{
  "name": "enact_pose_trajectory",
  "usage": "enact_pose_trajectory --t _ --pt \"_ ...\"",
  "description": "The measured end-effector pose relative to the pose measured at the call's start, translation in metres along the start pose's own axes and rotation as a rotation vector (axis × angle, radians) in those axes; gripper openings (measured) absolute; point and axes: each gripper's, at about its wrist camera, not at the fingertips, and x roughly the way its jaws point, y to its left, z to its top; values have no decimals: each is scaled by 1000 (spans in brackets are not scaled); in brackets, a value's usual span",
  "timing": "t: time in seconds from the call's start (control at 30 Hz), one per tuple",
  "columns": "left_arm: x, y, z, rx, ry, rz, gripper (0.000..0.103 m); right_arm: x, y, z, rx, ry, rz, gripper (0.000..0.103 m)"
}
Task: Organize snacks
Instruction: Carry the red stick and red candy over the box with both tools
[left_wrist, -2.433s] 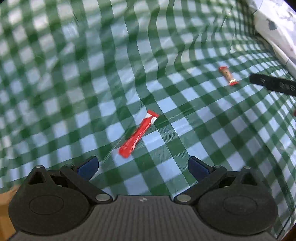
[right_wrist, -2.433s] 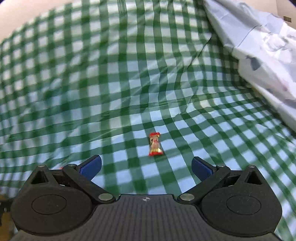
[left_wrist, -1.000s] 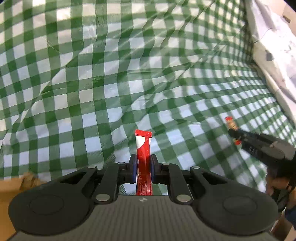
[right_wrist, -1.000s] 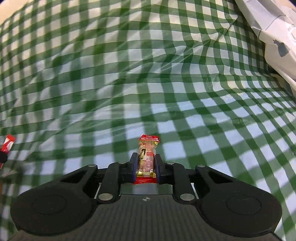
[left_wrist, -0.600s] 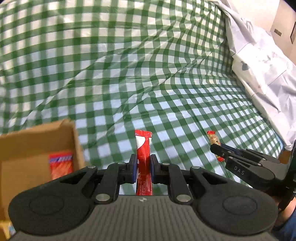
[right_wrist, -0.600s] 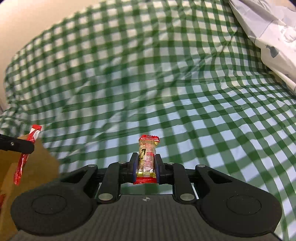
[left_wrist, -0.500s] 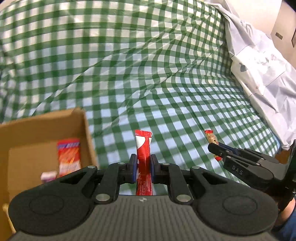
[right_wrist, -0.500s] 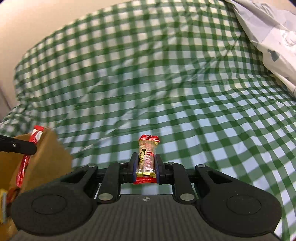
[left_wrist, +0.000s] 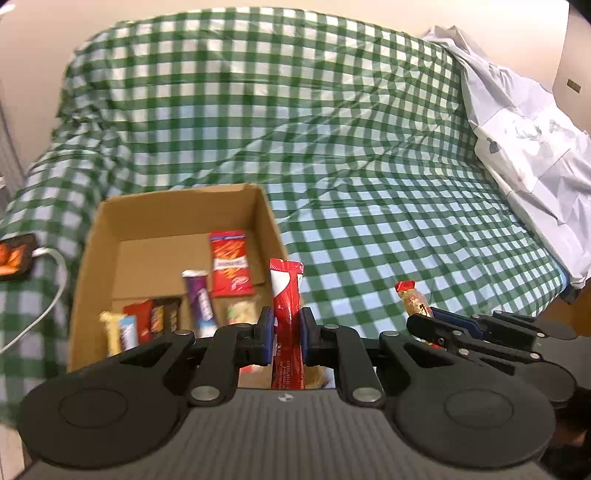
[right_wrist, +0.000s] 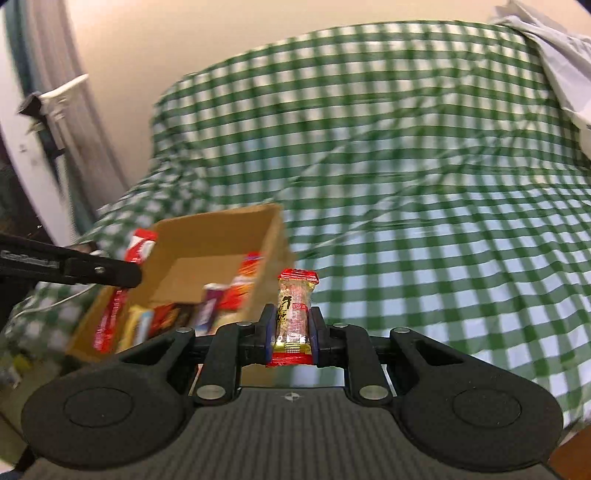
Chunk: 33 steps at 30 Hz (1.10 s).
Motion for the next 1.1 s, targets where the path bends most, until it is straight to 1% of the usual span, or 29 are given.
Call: enact_pose_trajectory --t 0.27,0.5,0.77,1.1 --pt "-48 21 -47 -30 -28 49 16 -39 59 -20 -84 14 89 19" --pt "-71 29 -74 -59 -34 51 16 -61 91 -31 -166 1 100 19" --pt "-84 30 -84 -73 -58 58 16 -79 106 -36 -222 -26 99 19" --pt "-88 32 -87 -83 -67 62 16 -85 110 -38 -232 -30 96 19"
